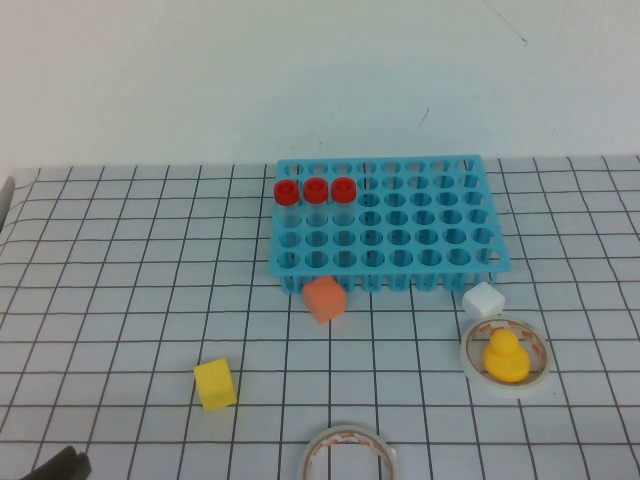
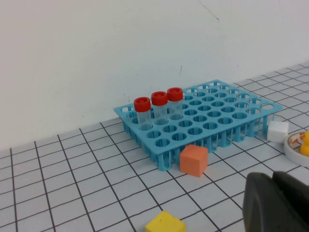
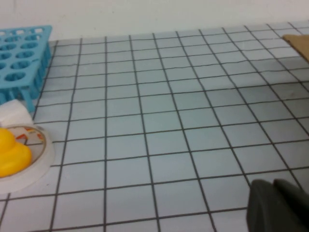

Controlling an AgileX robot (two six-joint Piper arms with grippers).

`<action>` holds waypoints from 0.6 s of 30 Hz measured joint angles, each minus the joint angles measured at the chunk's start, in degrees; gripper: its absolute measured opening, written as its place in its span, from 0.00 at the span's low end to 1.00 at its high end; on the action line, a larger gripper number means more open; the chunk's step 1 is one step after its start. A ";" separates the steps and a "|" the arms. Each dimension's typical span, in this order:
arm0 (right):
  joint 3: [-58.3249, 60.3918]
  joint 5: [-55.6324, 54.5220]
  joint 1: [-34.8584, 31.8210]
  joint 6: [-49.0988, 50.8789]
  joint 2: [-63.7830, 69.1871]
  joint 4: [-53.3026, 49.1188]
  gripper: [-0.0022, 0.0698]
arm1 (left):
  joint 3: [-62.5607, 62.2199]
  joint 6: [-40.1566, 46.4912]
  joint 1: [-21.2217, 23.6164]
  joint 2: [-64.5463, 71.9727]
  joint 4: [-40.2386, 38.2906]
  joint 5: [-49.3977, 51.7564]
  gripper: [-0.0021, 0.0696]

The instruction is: Place the test tubes

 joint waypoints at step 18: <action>-0.32 2.35 3.39 1.49 0.00 0.39 0.03 | 0.00 0.00 0.00 0.00 0.00 0.50 0.03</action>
